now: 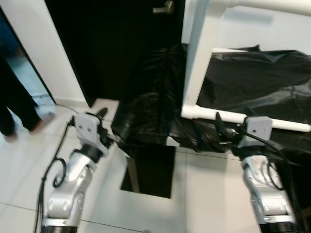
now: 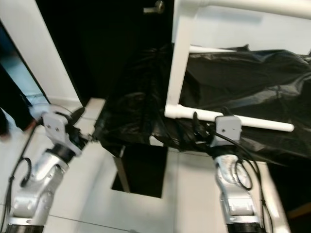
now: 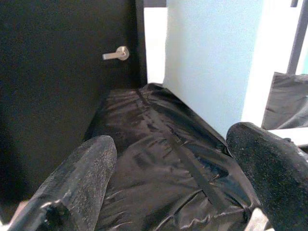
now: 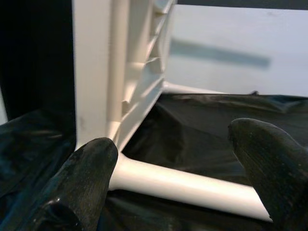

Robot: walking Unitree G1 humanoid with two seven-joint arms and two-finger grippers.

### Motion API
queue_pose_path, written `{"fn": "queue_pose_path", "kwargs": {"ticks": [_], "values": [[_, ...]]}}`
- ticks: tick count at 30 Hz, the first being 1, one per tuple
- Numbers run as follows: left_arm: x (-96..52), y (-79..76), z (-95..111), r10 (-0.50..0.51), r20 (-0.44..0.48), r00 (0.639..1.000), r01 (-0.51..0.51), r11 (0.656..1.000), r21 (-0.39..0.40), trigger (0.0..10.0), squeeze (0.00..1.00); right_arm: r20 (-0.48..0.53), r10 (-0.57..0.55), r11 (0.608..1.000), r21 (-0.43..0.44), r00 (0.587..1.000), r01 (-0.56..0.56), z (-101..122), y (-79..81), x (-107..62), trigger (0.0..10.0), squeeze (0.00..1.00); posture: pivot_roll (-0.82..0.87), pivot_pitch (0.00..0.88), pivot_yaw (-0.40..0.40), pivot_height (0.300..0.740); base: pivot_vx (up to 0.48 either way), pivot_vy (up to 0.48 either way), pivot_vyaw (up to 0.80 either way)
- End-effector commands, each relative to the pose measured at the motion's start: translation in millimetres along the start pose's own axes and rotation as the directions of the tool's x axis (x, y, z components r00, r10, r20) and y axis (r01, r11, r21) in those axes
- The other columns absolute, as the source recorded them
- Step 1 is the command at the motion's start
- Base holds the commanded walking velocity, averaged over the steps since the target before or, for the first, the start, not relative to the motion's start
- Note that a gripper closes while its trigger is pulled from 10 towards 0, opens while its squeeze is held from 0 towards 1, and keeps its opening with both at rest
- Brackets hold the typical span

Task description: Building children table

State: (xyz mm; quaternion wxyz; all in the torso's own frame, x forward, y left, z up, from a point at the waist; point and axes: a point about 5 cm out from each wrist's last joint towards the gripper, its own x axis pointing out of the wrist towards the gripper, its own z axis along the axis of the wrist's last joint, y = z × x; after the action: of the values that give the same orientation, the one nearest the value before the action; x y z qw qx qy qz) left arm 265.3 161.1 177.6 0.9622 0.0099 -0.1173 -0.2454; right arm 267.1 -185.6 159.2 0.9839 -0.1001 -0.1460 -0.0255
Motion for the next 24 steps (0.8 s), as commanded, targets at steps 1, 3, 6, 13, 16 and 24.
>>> {"fn": "queue_pose_path", "kwargs": {"ticks": [1,3,6,13,16,24], "values": [[-2.6,-0.2,-2.4,-0.001,-0.007,1.0,0.001,1.0,0.009,10.0,0.0,-0.003,0.01,1.0,0.001,1.0,-0.01,-0.9,3.0,0.4,10.0,0.0,0.09,0.0,-0.007,0.74,0.0,0.0,0.0],[-2.6,-0.9,-2.4,-0.005,-0.004,1.0,0.005,1.0,0.01,10.0,0.0,-0.003,0.009,1.0,0.001,1.0,-0.009,-0.9,2.6,0.5,10.0,0.0,0.09,0.0,-0.009,0.74,0.0,0.0,0.0],[-2.2,-2.0,-2.6,-0.005,0.003,1.0,0.005,1.0,-0.004,10.0,0.0,-0.002,0.009,1.0,-0.001,1.0,-0.009,-1.1,1.8,0.3,10.0,0.0,0.09,0.0,-0.01,0.74,0.0,0.0,0.0],[-1.7,-1.5,-1.8,-0.006,0.008,1.0,0.005,1.0,0.019,10.0,0.0,0.0,0.011,1.0,-0.005,1.0,-0.011,-0.5,0.7,1.0,10.0,0.0,0.09,0.0,-0.013,0.74,0.0,0.0,0.0],[-2.1,-1.8,-1.7,-0.01,0.009,1.0,0.01,1.0,0.027,10.0,0.0,0.001,0.012,1.0,-0.007,1.0,-0.012,-0.2,0.3,1.1,10.0,0.0,0.09,0.0,-0.013,0.74,0.0,0.0,0.0],[-3.4,-1.8,-2.9,-0.012,0.006,1.0,0.012,1.0,0.027,10.0,0.0,0.0,0.018,1.0,-0.007,1.0,-0.018,-0.6,0.9,1.0,10.0,0.0,0.09,0.0,-0.014,0.74,0.0,-0.158,0.0]]}}
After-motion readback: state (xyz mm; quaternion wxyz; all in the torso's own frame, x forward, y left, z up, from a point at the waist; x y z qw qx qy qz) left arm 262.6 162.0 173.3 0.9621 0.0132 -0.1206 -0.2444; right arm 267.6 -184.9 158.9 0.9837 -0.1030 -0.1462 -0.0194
